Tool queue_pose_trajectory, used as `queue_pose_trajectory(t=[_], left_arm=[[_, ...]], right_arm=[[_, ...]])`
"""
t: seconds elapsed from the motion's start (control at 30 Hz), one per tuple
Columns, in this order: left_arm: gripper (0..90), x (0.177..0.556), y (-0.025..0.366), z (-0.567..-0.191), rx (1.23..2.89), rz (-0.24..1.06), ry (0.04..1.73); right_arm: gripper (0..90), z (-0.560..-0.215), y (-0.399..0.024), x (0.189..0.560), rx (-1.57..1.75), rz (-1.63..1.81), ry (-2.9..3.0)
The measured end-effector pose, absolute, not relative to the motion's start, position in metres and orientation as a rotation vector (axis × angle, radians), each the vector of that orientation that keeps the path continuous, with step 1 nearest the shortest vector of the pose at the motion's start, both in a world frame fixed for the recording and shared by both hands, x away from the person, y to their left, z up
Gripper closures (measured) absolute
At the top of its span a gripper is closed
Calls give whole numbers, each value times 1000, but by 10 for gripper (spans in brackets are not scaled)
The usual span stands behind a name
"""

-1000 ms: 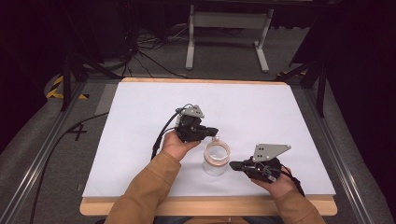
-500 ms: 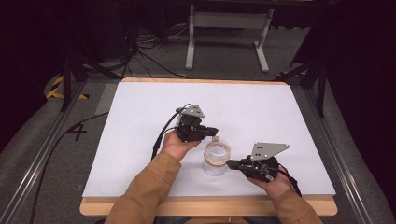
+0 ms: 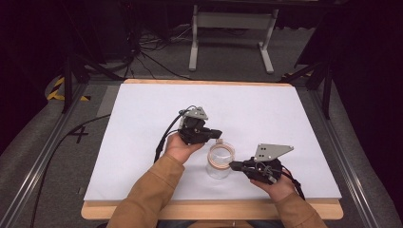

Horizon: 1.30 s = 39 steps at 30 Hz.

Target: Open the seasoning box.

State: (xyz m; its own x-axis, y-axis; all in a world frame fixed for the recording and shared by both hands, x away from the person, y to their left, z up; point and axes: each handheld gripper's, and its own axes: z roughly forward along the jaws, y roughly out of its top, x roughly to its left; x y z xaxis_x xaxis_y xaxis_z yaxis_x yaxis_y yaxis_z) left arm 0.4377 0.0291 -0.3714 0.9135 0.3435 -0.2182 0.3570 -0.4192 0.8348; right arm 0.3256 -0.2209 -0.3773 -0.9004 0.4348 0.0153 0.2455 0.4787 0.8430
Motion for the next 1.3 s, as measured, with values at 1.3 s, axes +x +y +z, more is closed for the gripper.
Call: queue_pose_trajectory(t=[1.3], left_arm=[[871,402,108,-358,1983,146,673]], right_arm=[[897,-350,-217,356,498,1532,2377]])
